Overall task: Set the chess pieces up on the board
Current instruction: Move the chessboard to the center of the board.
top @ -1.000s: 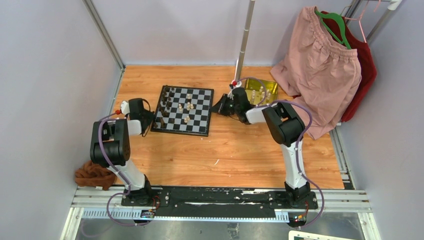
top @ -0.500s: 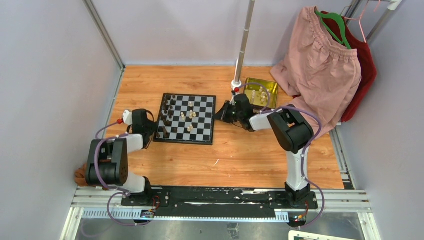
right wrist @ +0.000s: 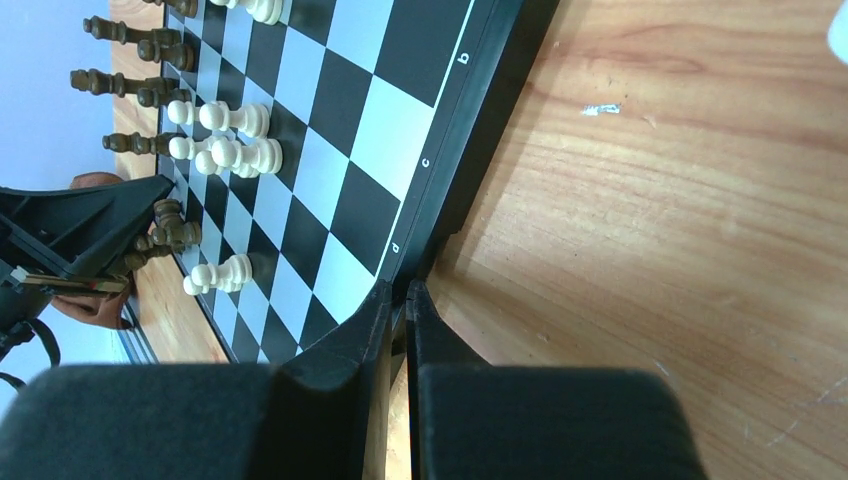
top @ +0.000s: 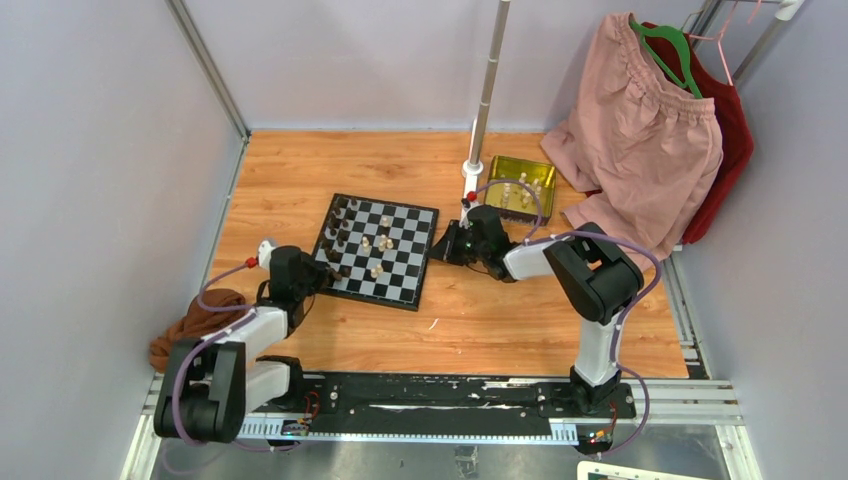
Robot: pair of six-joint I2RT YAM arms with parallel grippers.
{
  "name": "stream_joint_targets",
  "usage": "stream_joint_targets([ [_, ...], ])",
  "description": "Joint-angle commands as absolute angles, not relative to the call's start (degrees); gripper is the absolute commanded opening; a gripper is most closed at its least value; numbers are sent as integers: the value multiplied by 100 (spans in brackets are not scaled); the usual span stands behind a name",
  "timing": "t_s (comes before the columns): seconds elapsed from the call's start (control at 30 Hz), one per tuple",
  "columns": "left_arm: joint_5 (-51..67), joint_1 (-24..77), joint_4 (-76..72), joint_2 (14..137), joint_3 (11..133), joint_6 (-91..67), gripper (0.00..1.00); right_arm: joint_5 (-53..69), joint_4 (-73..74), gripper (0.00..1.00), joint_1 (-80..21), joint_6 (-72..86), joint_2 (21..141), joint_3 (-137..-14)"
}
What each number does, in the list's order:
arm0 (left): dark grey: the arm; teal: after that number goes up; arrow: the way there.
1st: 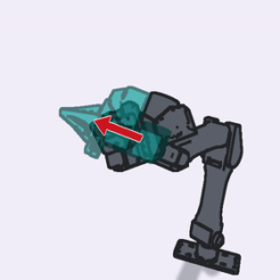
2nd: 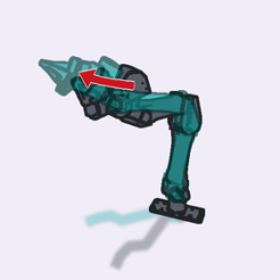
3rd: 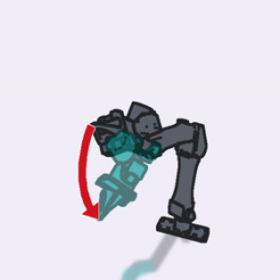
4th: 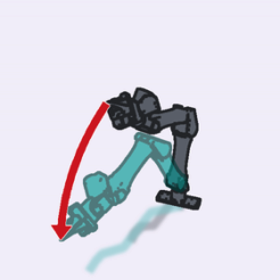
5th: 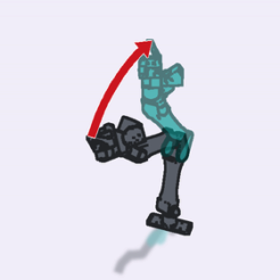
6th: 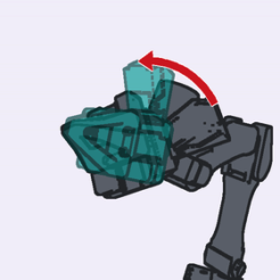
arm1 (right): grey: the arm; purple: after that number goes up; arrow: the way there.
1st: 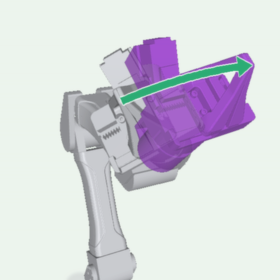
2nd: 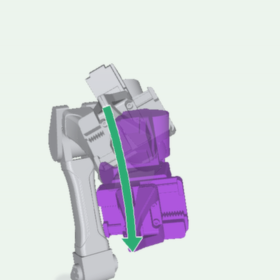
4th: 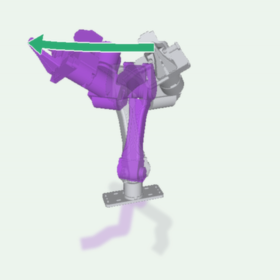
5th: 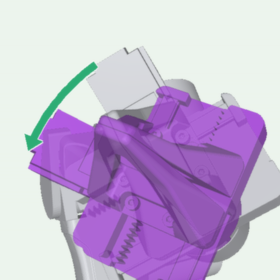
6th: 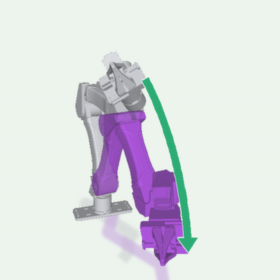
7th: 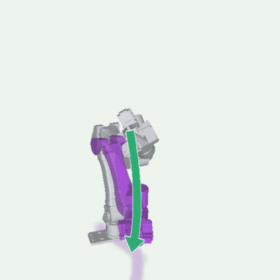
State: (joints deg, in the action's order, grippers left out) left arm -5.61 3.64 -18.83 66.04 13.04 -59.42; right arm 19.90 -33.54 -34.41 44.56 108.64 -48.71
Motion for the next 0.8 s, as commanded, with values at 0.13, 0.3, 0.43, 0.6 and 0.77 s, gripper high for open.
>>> stream_joint_targets([
  [0.13, -1390, 404, -435, 5497, 1187, -5797, 0, 1893, -2257, 3, -3597, 4014, 11044, -4615],
  [0.3, -1958, 411, 47, 5143, 1429, -5772, 6, 1872, -2180, 2, -3568, 3951, 11076, -4612],
  [0.43, -2236, 407, 198, 5169, 1500, -5818, 8, 1873, -2158, 2, -3526, 3930, 11058, -4534],
  [0.6, -2548, 404, 261, 5236, 1560, -5846, 11, 1820, -2158, 1, -3456, 3905, 10918, -4308],
  [0.77, -2775, 404, 245, 5312, 1567, -5960, 15, 1794, -2149, 1, -3361, 3871, 10773, -4030],
])
